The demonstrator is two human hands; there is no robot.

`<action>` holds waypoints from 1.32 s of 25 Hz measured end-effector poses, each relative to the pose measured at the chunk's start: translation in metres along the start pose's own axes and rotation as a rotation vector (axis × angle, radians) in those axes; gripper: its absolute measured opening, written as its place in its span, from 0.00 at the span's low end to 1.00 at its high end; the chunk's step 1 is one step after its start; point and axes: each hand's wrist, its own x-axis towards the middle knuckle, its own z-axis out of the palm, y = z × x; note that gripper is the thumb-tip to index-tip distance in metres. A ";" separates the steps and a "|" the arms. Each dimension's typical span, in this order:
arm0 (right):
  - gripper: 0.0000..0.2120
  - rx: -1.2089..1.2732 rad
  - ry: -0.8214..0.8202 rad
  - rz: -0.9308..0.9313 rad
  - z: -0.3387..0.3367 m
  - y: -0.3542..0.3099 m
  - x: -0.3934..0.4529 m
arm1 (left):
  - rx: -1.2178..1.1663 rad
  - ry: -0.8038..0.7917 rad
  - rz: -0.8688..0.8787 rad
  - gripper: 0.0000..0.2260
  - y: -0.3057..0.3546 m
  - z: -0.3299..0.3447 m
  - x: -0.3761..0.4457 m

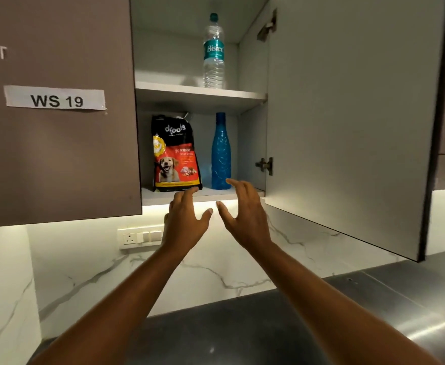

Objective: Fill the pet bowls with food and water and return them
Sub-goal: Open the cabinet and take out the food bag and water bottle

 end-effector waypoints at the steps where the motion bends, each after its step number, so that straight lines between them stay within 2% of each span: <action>1: 0.30 0.002 -0.002 0.010 0.014 0.000 0.007 | -0.012 0.008 -0.002 0.30 -0.015 0.000 0.012; 7: 0.29 0.094 -0.074 0.086 0.078 0.021 0.043 | 0.002 -0.035 -0.009 0.29 -0.083 0.009 0.075; 12: 0.27 0.185 -0.133 0.021 0.126 0.031 0.100 | -0.112 0.000 0.045 0.29 -0.103 0.035 0.120; 18: 0.35 0.380 -0.252 0.065 0.175 0.058 0.161 | -0.186 0.105 -0.107 0.34 -0.122 0.048 0.186; 21: 0.36 0.403 -0.321 0.044 0.192 0.074 0.194 | -0.135 0.054 -0.225 0.38 -0.140 0.054 0.216; 23: 0.39 0.431 -0.349 0.037 0.205 0.083 0.210 | -0.196 0.025 -0.280 0.39 -0.153 0.059 0.230; 26: 0.45 0.503 -0.376 0.074 0.222 0.089 0.225 | -0.316 -0.002 -0.287 0.38 -0.163 0.067 0.247; 28: 0.50 0.573 -0.414 0.094 0.234 0.090 0.231 | -0.416 -0.031 -0.280 0.34 -0.164 0.070 0.254; 30: 0.50 0.626 -0.459 0.113 0.241 0.093 0.235 | -0.471 -0.082 -0.259 0.29 -0.165 0.070 0.256; 33: 0.48 0.649 -0.464 0.127 0.248 0.100 0.240 | -0.523 -0.130 -0.248 0.31 -0.176 0.068 0.259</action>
